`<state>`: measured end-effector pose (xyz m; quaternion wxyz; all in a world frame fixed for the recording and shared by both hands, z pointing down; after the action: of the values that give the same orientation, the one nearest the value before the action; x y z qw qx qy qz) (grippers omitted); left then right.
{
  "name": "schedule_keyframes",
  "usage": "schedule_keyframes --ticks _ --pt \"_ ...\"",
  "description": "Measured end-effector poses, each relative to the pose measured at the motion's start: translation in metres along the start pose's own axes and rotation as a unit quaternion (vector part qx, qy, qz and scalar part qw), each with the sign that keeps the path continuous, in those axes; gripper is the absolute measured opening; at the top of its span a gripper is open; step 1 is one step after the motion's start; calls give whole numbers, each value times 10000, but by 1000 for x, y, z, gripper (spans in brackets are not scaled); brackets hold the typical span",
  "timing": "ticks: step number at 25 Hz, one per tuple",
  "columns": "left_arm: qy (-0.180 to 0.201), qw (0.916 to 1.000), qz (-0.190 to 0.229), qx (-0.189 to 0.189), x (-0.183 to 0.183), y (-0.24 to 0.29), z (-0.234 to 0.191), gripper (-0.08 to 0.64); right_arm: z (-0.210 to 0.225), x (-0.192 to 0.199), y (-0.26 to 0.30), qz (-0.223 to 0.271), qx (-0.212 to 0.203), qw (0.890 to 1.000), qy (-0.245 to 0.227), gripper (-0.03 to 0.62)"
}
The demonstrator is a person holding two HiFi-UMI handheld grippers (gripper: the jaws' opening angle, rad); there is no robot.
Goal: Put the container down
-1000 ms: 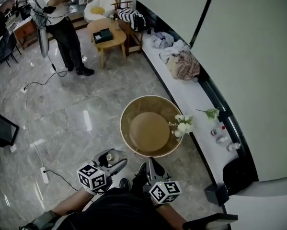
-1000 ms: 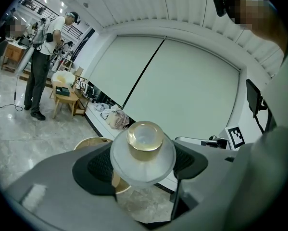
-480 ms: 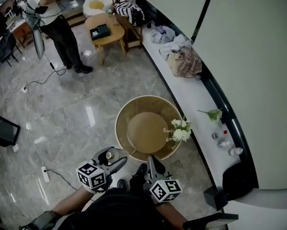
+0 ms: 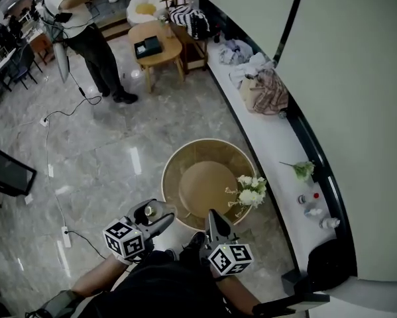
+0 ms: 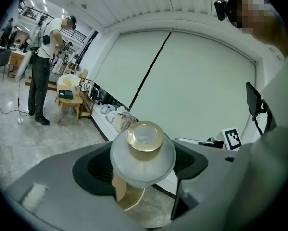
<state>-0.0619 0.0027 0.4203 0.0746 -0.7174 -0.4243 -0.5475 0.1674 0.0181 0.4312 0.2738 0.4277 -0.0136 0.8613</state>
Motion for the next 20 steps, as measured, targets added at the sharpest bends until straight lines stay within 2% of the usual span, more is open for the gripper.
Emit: schedule_keyframes --ticks 5,12,20 --pt "-11 9997 50 -240 -4 2 -9 341 7 -6 12 -48 -167 9998 -30 6" --pt "7 9992 -77 -402 -9 19 -35 341 24 -13 32 -33 -72 10000 11 6" --pt "426 9978 -298 -419 -12 50 -84 341 42 -17 74 95 213 9997 -82 8"
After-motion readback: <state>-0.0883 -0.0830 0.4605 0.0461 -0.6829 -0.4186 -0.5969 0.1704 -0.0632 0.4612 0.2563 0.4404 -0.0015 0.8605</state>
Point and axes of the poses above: the fingertips, and each gripper's own axes: y forward along the fingers, z to its right, x out of its underside, the point moved 7 cm from there along -y, backward along the fingers, and after that the axes turned 5 degrees about y, right-handed, at the moved point
